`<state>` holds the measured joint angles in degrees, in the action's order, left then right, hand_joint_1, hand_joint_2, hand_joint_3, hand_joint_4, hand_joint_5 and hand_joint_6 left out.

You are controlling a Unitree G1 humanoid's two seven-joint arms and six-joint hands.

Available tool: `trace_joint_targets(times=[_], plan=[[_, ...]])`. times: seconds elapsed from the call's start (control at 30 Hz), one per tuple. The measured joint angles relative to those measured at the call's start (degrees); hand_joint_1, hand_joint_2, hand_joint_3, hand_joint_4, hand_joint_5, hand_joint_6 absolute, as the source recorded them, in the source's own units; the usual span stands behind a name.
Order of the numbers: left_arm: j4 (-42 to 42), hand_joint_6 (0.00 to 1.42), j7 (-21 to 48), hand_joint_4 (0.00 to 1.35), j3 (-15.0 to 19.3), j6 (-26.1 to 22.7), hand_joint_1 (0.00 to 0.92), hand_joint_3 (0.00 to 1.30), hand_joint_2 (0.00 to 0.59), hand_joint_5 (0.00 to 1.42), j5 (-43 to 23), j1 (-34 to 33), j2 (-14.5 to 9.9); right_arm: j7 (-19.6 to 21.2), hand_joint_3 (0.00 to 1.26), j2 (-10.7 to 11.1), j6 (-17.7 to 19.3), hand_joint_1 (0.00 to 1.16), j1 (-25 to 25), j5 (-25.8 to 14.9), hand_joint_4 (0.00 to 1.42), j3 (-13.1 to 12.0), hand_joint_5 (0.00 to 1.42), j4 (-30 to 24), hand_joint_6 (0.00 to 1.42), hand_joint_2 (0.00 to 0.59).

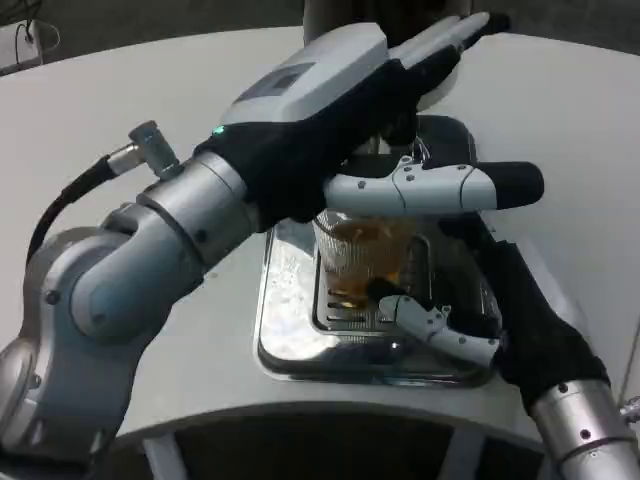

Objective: Grasp the cup under the faucet to collect the drink, then remove the cup.

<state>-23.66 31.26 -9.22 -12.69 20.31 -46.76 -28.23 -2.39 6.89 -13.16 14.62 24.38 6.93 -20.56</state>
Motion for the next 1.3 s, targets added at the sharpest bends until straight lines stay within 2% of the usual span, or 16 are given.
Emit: trace_joint_targets(times=[0.3, 0.5, 0.67, 1.0, 1.3], plan=[[-2.9, 0.2, -1.3, 0.01, 2.9, 0.1, 0.0, 0.09, 0.015, 0.09, -2.8, 1.9, 1.9, 0.4, 0.01, -0.2, 0.0, 0.72, 0.3, -0.1, 0.0, 0.2, 0.12, 0.1, 0.1, 0.244], [-5.4, 0.21, -1.9, 0.04, 4.7, 0.0, 0.0, 0.11, 0.023, 0.11, -4.3, 4.0, 2.2, 0.4, 0.01, -0.2, 0.0, 0.72, 0.3, -0.2, 0.0, 0.1, 0.12, 0.1, 0.1, 0.244], [-8.4, 0.22, -2.2, 0.05, 7.5, -1.0, 0.0, 0.12, 0.025, 0.13, -5.3, 7.0, 2.1, 0.4, 0.0, -0.1, 0.2, 0.72, 0.4, -1.5, 0.01, 0.1, 0.12, 0.1, 0.1, 0.244], [-14.4, 0.22, -2.3, 0.06, 15.9, -3.5, 0.0, 0.14, 0.026, 0.14, -8.1, 15.7, -0.9, 0.4, 0.0, -0.2, 1.2, 0.72, 1.3, -2.3, 0.01, 0.6, 0.13, 1.0, 0.12, 0.244], [-17.1, 0.24, -2.4, 0.07, 23.9, -4.2, 0.0, 0.14, 0.036, 0.15, -11.0, 24.5, -3.2, 0.7, 0.0, -1.4, 1.2, 0.72, 2.8, -2.3, 0.01, 2.0, 0.13, 3.0, 0.13, 0.238]])
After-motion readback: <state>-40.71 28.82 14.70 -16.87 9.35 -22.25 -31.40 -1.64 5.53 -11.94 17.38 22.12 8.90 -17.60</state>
